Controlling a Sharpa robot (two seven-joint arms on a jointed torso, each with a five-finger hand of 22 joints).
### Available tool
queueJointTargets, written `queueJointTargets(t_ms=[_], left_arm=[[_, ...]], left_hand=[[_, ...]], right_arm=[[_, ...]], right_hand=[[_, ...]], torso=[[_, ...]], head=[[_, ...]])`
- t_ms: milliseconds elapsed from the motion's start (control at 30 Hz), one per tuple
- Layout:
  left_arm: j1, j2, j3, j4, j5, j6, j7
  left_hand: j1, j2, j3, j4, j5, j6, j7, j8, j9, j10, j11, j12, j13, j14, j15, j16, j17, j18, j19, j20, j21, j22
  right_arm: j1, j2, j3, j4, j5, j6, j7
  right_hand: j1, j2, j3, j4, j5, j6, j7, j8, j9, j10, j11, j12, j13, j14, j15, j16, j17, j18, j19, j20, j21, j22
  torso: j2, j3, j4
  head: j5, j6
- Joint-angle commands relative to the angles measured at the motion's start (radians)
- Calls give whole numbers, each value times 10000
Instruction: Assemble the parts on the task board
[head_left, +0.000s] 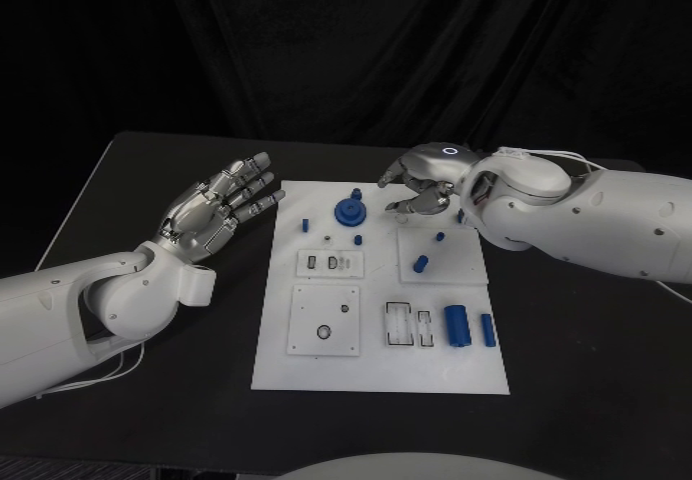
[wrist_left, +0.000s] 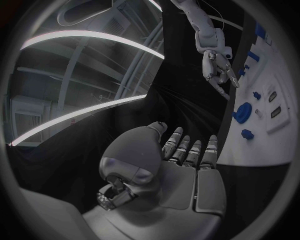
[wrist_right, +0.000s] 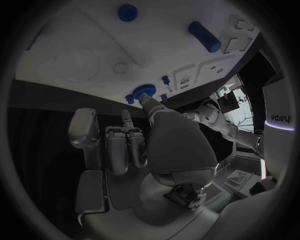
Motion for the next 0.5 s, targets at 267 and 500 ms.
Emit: queueJointTargets(t_ms=[267,500], left_arm=[[-9,-57,8,193,-30,-155,170],[-10,19,8,142,-30,-102,155]], left_hand=[[-96,-46,130,-74,60,68,62,10,26,5,67,76,21,23,67,72,22,132,19,47,9,19],[-96,-51,141,-86,63,70,64,12,27,6,68,76,21,25,67,74,23,133,23,48,12,20]], right_arm=[[171,-1963,-28,1188,334,-1030,-142],[117,-2770,-64,1110,600,-1103,-77]], right_hand=[[256,-34,-97,-74,517,314,-74,10,-26,1078,13,66,2633,1023,29,25,2631,-95,495,-30,570,1180],[274,-103,-213,45,205,311,-148,-69,-68,1078,-52,66,2633,1023,-27,25,2631,-139,638,-81,747,1298]], torso=[[-45,-2,-46],[-102,48,-60]], head=[[-51,258],[-205,226]])
